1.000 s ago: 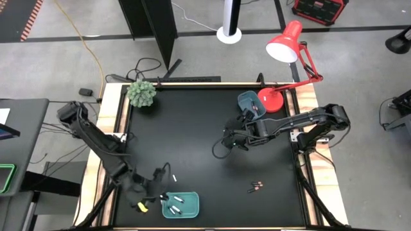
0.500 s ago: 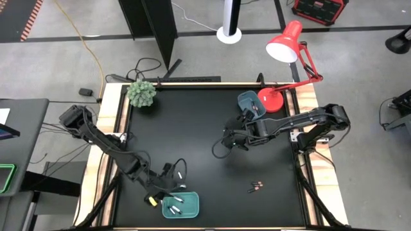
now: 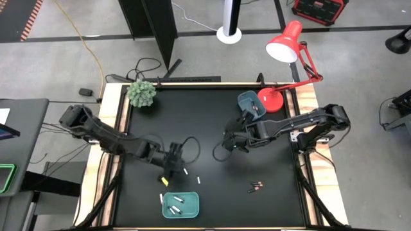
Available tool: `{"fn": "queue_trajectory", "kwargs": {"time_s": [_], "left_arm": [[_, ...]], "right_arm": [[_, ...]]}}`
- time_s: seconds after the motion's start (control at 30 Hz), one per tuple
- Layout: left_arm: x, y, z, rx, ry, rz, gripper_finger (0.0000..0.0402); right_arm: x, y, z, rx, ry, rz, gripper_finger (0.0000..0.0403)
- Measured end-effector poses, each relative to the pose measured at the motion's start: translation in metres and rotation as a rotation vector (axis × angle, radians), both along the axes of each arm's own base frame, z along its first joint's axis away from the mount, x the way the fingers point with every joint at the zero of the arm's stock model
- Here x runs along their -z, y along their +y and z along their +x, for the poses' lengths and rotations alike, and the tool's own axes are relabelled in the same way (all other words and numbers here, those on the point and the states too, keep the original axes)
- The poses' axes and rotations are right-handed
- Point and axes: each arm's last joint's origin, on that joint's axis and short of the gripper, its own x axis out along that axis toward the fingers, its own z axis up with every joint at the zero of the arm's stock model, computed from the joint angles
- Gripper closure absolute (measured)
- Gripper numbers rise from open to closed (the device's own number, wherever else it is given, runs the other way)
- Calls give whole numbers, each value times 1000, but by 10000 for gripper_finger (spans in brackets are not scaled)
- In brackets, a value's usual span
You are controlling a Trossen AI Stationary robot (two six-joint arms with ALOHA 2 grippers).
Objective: Sort batteries
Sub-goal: Put the silver battery into the green bin
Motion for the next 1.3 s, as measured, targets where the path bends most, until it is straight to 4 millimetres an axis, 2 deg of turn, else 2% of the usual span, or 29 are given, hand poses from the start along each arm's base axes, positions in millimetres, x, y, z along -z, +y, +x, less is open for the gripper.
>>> {"fn": "queue_trajectory", "kwargs": {"time_s": [0.17, 0.3, 0.4, 0.6, 0.7, 0.93, 1.1, 1.3], "left_arm": [[8, 18, 14, 101, 3, -40, 204], [36, 22, 31, 191, 59, -78, 205], [52, 26, 45, 172, 110, -31, 205], [69, 30, 68, 151, 208, -56, 215], [71, 31, 71, 131, 253, -54, 252], [70, 31, 71, 119, 258, -41, 381], [68, 30, 69, 130, 262, -21, 385], [41, 23, 59, 156, 207, -15, 385]], "right_arm": [[0, 3, 0, -11, 0, 0, 226], [0, 3, 0, -14, 2, -1, 226], [0, 4, 0, -15, 2, -2, 226], [0, 4, 0, -16, 3, -3, 226], [0, 4, 0, -16, 2, -3, 226], [0, 4, 0, -16, 0, -2, 226], [0, 4, 0, -16, -2, -2, 226], [0, 4, 0, -16, -2, -2, 226]]}}
